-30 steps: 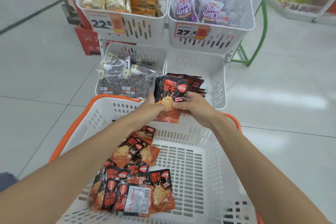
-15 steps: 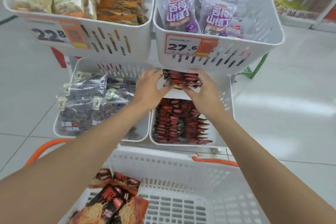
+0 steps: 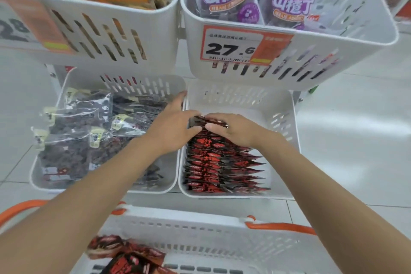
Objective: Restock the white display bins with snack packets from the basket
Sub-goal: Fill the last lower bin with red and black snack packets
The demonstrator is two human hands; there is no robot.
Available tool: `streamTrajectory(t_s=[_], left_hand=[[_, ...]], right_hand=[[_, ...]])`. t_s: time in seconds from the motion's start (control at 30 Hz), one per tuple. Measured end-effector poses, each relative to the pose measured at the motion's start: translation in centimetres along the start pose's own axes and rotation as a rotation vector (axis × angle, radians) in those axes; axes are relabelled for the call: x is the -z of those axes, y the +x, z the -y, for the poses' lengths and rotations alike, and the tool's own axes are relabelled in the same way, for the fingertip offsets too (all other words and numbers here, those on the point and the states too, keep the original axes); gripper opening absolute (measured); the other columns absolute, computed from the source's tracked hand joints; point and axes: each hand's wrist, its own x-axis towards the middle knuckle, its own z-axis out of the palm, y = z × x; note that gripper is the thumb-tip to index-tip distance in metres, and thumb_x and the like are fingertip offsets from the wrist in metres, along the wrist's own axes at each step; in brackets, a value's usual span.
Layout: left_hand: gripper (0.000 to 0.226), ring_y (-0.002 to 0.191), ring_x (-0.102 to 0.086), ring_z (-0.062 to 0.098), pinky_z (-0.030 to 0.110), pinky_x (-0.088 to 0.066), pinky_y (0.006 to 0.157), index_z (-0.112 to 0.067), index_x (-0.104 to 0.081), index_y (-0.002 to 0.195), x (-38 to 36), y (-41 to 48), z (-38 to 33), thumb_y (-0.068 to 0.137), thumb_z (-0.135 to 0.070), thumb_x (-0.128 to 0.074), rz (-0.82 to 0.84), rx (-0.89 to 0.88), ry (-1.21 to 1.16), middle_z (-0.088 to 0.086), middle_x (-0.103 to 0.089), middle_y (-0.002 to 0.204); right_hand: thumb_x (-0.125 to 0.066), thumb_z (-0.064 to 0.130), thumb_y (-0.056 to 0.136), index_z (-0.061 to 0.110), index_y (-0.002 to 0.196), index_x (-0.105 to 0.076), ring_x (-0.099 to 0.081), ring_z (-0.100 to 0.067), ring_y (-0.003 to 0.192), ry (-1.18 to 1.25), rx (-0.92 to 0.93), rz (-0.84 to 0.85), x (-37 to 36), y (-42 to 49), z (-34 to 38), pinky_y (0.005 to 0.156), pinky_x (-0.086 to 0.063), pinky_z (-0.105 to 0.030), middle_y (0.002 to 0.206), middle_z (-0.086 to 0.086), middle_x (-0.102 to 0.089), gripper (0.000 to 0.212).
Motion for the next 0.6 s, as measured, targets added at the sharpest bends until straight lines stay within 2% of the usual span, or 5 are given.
streamTrajectory(t_s=[0.07,0.13,0.3,0.5,0.6], left_hand=[[0.045,0.150,-0.011,0.028,0.047,-0.023,0.120,-0.031,-0.055,0.138,-0.1,-0.1,0.0,0.095,-0.045,-0.056,-0.006,-0.023,0.032,0.007,-0.001,0.164],[0.041,0.149,-0.013,0.029,0.050,-0.025,0.118,-0.033,-0.057,0.134,-0.3,-0.1,0.1,0.095,-0.046,-0.053,-0.021,-0.030,0.047,0.007,-0.003,0.164],[0.034,0.149,-0.014,0.029,0.050,-0.025,0.117,-0.030,-0.060,0.127,-0.4,-0.2,-0.5,0.097,-0.044,-0.053,-0.051,0.023,0.062,0.006,-0.005,0.164],[0.050,0.149,-0.010,0.028,0.046,-0.016,0.121,-0.023,-0.046,0.143,0.6,-1.6,-1.9,0.097,-0.042,-0.054,-0.047,0.043,0.090,0.010,-0.012,0.163],[0.045,0.140,-0.029,0.026,0.040,-0.028,0.115,-0.021,-0.049,0.139,1.9,-4.4,-3.9,0.097,-0.033,-0.057,-0.103,0.044,0.016,0.007,-0.036,0.152]], right_hand=[[-0.039,0.068,0.090,0.031,0.141,-0.047,-0.043,-0.018,0.134,-0.103,-0.025,-0.109,0.1,-0.2,-0.4,0.112,-0.025,-0.037,0.144,0.005,-0.050,0.063],[-0.030,0.087,0.076,0.037,0.137,-0.049,-0.038,-0.019,0.137,-0.244,-0.085,-0.190,0.5,-0.6,-1.3,0.114,-0.020,-0.055,0.145,0.005,-0.048,0.081],[-0.057,0.070,0.079,0.033,0.134,-0.054,-0.056,-0.018,0.120,0.126,-0.163,-0.106,-0.1,-1.5,-2.9,0.101,-0.041,-0.030,0.130,-0.001,-0.060,0.066],[-0.058,0.066,0.082,0.028,0.140,-0.048,-0.042,-0.016,0.134,0.066,-0.103,-0.276,-0.4,-3.9,-1.8,0.113,-0.034,-0.038,0.145,0.004,-0.048,0.070],[-0.061,0.056,0.086,0.025,0.135,-0.054,-0.050,-0.014,0.125,0.065,-0.035,-0.438,-0.6,-6.8,0.9,0.108,-0.039,-0.035,0.136,0.002,-0.055,0.058]])
